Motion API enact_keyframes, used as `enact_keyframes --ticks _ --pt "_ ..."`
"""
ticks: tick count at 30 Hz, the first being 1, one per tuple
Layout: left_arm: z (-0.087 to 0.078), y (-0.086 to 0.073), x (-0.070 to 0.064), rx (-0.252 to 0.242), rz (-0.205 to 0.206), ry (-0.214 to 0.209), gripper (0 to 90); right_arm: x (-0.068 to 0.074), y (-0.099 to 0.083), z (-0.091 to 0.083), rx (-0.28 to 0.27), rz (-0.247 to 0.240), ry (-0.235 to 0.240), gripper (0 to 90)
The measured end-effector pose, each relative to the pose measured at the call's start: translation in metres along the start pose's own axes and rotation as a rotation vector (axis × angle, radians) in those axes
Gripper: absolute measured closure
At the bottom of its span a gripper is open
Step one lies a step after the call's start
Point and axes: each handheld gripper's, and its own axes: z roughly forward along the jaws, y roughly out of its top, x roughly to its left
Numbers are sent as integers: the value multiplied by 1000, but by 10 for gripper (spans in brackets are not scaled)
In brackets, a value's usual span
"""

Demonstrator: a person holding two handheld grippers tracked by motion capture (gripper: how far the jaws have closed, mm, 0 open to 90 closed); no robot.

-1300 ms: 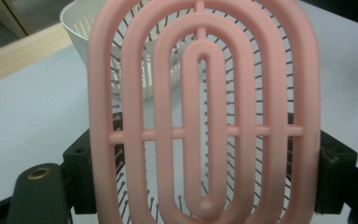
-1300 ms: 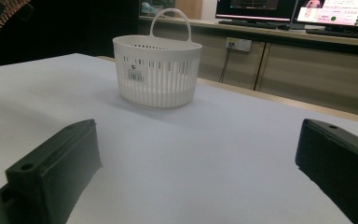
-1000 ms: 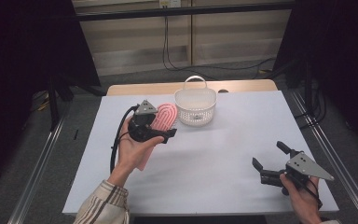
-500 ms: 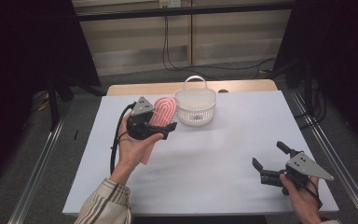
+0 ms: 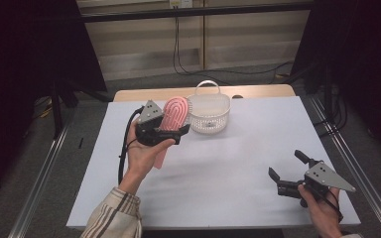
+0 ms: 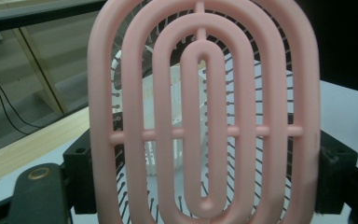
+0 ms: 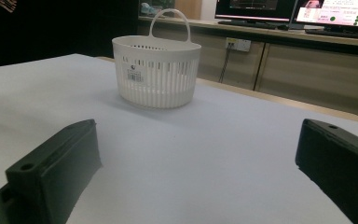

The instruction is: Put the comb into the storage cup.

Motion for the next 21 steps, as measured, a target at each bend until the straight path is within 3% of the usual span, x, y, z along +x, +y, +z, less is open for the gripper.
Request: enact_keyframes --ticks 7,10,21 --pt "2 4 0 -75 16 7 195 0 0 0 -1 1 1 0" --pt "3 5 -2 -94 17 29 195 0 0 0 0 -1 1 0" --pt "6 15 -5 -172 25 4 194 0 0 0 -3 0 2 0"
